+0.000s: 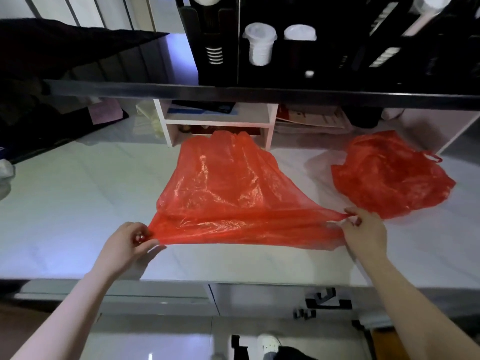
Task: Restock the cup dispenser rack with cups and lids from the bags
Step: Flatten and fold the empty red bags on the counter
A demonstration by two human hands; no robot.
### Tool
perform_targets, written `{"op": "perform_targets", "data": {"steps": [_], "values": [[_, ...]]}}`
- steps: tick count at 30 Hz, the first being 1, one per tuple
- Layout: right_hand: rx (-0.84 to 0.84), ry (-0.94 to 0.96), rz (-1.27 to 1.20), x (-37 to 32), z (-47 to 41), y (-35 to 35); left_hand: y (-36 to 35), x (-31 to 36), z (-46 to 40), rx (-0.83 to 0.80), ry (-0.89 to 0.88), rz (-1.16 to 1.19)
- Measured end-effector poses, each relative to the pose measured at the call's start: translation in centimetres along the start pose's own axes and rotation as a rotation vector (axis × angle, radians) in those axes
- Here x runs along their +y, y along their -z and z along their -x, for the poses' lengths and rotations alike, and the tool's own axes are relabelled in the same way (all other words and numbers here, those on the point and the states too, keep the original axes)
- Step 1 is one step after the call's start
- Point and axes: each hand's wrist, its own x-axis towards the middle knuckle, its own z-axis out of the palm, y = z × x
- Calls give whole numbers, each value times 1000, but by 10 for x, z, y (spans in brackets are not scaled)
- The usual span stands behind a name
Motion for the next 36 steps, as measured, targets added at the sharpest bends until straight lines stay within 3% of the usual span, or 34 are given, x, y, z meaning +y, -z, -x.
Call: {"op": "perform_targets", "data": {"steps": [10,18,23,27,30,32,36], "values": [[402,314,158,-59,11,-20,10,2,-20,-12,-64,47],[454,521,247,-95,8,-46,5,16,-56,44,-45,151],[218,667,97,-116,-26,-54,5,44,-91,131,-52,214],[2,549,33,-122,-60,-68,4,66,-118,213,-76,141],[-244,440,-62,-121,-76,-77,-1,82,-134,148,-123,119],[-425,484,-66,-119,-81,-81,-5,90,-143,109,-107,121],[-404,460,-78,-116,-101,-91,-13,99,-157,74,-68,106]]}}
